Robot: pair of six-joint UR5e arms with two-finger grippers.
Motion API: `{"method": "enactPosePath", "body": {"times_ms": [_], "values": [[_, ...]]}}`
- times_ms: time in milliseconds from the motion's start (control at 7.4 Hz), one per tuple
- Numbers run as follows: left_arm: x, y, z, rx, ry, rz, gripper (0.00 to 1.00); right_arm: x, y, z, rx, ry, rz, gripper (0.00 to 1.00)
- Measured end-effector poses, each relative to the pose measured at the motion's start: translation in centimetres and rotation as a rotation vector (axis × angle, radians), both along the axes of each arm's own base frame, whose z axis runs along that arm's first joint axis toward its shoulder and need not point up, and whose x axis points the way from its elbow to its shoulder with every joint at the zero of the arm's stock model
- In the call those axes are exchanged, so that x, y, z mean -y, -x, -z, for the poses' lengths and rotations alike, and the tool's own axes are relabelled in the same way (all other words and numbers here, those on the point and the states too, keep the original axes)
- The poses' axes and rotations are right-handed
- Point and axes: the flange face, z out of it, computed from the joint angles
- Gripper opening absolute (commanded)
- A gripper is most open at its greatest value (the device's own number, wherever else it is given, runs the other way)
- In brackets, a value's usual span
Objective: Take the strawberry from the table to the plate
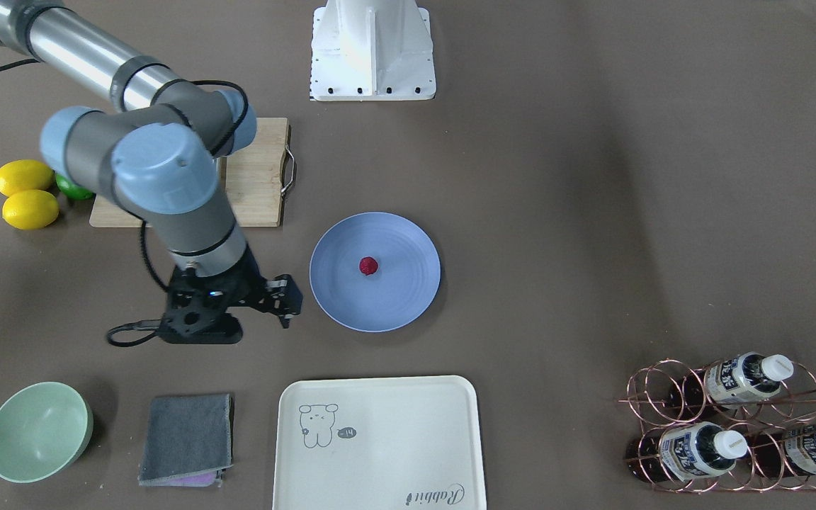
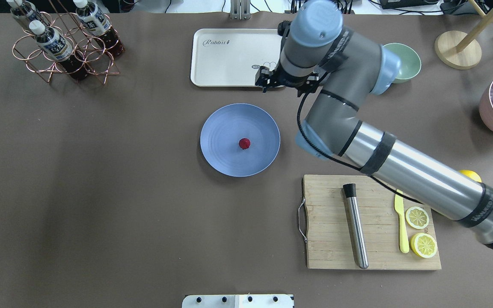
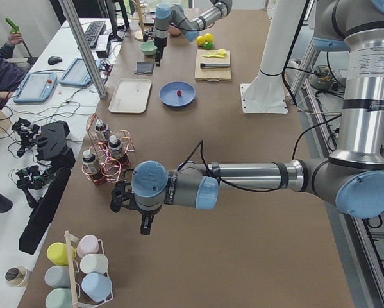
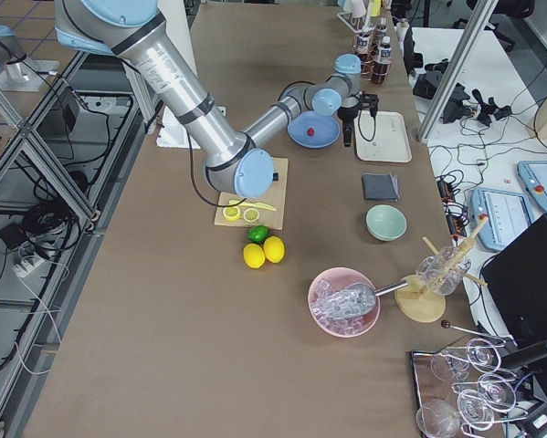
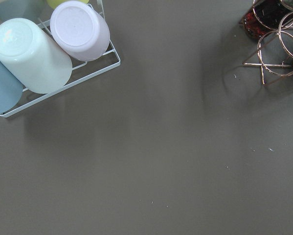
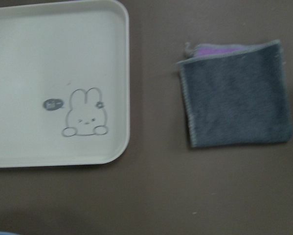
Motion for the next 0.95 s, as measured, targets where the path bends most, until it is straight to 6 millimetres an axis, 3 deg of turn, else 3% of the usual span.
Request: {"method": "enactPosePath", "body": {"times_ms": [270,405,676,946], "values": [[0.0,0.0,0.8,0.002,-0.015,0.000,0.98,2.6,-12.9,-7.9,-0.048,-0.044,0.074,1.00],[-0.1,0.0,0.7,0.002,-0.012,0.001,0.98,2.7,-19.3,-12.3,-0.069,-0.066,0.109,1.00],[-0.4,0.0,0.4,0.001,0.001,0.002,0.98,0.9,-29.9,-20.7,-0.125,-0.106,0.176,1.00],[-0.6,0.0,-0.1,0.003,0.012,0.003,0.98,-3.3,-39.5,-29.1,-0.177,-0.123,0.228,1.00]]}}
